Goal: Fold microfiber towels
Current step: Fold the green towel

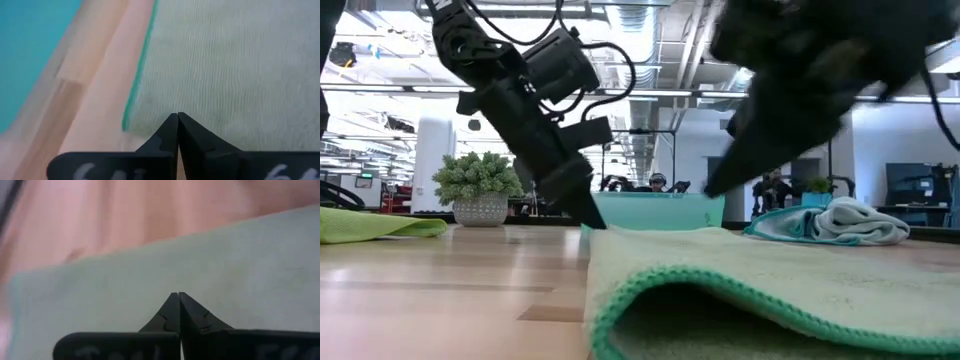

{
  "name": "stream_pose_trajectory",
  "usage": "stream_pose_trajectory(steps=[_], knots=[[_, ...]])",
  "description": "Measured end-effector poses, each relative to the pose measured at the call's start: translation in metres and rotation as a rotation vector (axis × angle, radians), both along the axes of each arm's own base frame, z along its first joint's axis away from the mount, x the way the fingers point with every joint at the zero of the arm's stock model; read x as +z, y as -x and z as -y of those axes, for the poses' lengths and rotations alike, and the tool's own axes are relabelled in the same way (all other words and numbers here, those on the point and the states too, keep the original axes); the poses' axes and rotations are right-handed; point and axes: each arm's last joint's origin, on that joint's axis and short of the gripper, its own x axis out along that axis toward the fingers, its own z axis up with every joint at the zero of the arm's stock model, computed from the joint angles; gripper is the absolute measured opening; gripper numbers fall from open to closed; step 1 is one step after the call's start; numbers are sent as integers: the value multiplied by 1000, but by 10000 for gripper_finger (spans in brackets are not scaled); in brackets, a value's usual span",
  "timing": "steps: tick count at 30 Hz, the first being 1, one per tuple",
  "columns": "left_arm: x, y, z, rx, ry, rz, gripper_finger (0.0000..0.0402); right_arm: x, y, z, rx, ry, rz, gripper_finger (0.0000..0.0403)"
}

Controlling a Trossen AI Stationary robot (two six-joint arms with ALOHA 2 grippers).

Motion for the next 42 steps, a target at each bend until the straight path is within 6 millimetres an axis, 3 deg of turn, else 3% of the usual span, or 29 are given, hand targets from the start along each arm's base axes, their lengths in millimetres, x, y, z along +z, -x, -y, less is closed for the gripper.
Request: stream_pose_trajectory(steps=[6, 10, 15, 19, 22, 27, 31, 38, 42], knots=[[-8, 10, -12, 40, -81, -20, 0, -27, -29, 50, -239, -54, 24, 13], [-8, 12, -24, 64, -193, -38, 0, -48, -47, 58, -237, -159, 49, 14], [4, 3, -29, 50, -263, 0, 0, -40, -50, 57, -215, -142, 56, 10], [9, -2, -21, 13, -279, 8, 0, -8, -52, 57, -184, -100, 153, 11], [10, -4, -14, 9, -299, -39, 0, 8, -50, 70, -213, -53, 161, 11], [12, 0, -2, 30, -246, -141, 0, 0, -45, 99, -282, -11, 47, 11], [9, 3, 5, 27, -196, -135, 0, -25, -43, 127, -359, 23, -83, 11], [-1, 10, -5, 56, -216, -33, 0, -46, -50, 161, -457, 31, -84, 12], [-2, 16, -15, 164, -368, -52, 0, -42, -50, 168, -481, 31, -65, 12]])
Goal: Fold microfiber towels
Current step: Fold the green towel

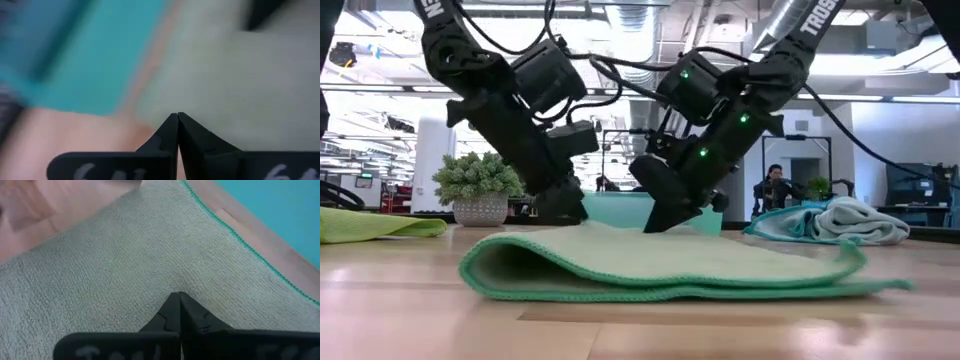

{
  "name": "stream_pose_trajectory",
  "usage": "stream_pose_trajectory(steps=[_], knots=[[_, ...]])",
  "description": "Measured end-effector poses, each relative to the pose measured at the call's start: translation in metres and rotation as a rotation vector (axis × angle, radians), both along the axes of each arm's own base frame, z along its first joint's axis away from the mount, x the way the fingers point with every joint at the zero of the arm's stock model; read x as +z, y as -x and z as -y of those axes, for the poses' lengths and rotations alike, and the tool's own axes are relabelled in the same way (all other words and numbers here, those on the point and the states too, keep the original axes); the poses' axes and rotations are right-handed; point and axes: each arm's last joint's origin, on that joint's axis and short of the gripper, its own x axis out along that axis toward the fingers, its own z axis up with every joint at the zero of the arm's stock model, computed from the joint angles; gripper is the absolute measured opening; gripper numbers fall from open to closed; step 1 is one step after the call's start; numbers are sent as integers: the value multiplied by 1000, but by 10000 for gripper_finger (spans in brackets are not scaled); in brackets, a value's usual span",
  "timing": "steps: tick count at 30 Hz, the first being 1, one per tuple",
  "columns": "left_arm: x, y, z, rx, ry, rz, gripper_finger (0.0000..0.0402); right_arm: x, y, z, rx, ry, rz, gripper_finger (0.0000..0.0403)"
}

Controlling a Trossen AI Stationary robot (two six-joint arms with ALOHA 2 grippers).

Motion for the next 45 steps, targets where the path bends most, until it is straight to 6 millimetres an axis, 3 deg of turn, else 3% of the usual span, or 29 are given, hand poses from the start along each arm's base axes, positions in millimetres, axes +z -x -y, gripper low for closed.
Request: stream_pose_trajectory(steps=[5, 9, 12, 16, 20, 23, 31, 38, 45], knots=[[12, -5, 0, 80, -208, -21, 0, 11, 7, 0, -23, 28, -30, 8], [23, -4, 23, 37, -231, -34, 0, 36, 11, -17, 7, 96, 4, 10], [29, -4, 42, -61, -182, 3, 0, 52, 13, -38, 78, 117, 30, 12], [26, -6, 64, -374, 85, 5, 0, 61, 17, -77, 258, 133, 49, 12], [24, -6, 85, -713, 422, 5, 0, 61, 25, -119, 439, 90, 48, 13], [27, -4, 103, -827, 582, 43, 0, 60, 34, -147, 571, 46, 42, 16], [18, 8, 165, -909, 583, 83, 0, 60, 55, -198, 865, -93, 28, 25], [-3, 7, 182, -850, 513, 124, 0, 60, 66, -218, 965, -120, 28, 86], [-15, 2, 173, -791, 507, 104, 0, 33, 59, -220, 1029, -34, -42, 138]])
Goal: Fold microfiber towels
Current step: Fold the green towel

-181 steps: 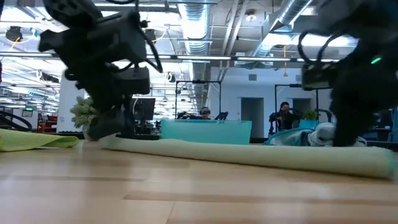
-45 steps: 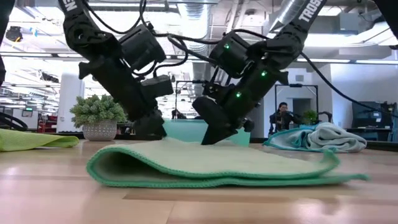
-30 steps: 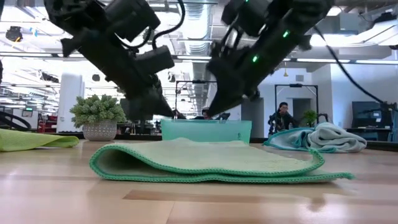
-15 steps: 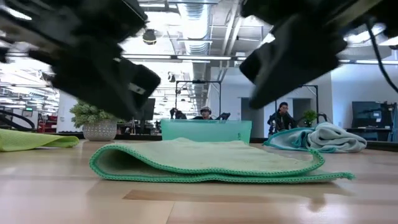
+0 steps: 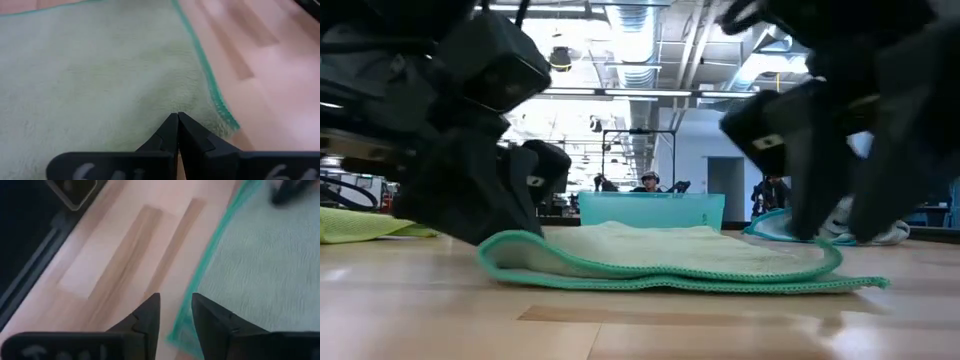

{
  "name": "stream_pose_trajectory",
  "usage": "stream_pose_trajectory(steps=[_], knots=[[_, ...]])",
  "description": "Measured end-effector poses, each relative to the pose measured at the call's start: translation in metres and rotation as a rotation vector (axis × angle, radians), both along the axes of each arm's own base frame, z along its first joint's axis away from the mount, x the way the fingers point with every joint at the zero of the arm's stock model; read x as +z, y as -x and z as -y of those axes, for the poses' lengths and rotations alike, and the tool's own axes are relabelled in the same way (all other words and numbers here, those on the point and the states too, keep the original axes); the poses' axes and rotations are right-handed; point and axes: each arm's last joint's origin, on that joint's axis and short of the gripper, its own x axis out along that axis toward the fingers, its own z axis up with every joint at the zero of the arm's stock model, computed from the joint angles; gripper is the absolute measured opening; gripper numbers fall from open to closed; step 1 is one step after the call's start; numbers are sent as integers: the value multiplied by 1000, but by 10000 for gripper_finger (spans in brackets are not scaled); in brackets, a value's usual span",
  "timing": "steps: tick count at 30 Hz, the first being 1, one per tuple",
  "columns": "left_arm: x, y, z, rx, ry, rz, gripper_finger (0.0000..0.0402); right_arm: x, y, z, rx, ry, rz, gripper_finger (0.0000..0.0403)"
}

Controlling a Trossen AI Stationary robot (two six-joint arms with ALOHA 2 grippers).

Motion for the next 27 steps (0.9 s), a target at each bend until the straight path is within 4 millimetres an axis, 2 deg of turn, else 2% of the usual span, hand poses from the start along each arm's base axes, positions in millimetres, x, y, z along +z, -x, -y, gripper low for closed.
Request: stream_pose_trajectory(steps=[4, 12, 18, 22, 27], knots=[[0, -3, -6, 38, 5, -5, 0, -4, -1, 6, -15, 11, -24, 133], [0, -2, -5, 23, 24, -13, 0, -6, 2, 9, -9, 39, -61, 80], [14, 2, 4, -2, 6, -41, 0, -6, 2, 9, 22, 62, -50, 39], [23, 6, 8, 30, -64, -20, 0, -1, -4, 10, 8, 65, -27, 8], [25, 8, 10, 47, -91, -6, 0, 21, -6, 6, -3, 34, 23, 14]])
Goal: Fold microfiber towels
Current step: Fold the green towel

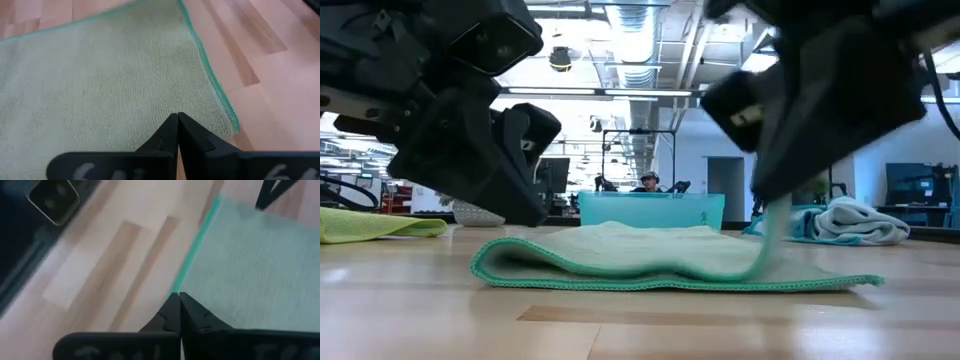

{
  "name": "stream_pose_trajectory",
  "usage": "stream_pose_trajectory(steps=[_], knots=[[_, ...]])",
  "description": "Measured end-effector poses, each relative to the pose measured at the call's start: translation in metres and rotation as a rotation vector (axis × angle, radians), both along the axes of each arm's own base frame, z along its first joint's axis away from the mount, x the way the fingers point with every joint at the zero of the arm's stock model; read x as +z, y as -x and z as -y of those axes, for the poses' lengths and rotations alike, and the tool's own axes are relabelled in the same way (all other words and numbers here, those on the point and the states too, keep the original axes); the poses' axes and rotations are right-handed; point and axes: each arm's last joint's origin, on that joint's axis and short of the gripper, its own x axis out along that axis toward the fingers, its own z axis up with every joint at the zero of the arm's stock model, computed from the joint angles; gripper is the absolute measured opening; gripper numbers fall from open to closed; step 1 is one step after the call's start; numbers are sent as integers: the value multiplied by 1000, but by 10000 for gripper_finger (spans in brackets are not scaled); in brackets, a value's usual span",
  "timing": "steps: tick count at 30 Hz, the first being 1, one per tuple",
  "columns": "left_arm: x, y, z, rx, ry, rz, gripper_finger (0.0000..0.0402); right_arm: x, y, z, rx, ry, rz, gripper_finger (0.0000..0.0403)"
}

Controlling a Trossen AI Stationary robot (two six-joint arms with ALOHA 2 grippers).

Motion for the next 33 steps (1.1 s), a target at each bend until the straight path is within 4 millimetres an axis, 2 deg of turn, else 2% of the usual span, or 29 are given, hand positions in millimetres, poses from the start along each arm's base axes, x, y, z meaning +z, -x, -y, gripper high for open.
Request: stream_pose_trajectory(steps=[8, 18, 25, 33], knots=[[-1, 1, -1, 17, -23, -9, 0, 2, 7, -4, -16, 14, -84, 8], [-1, 0, -1, 19, -19, 0, 0, -21, 4, -4, -14, 42, -143, 13], [-1, 0, -1, 20, -19, 0, 0, -21, 4, -4, -11, 41, -146, 19], [-1, 1, -2, 27, -28, -2, 0, -9, 6, -4, -22, 18, -125, 7]])
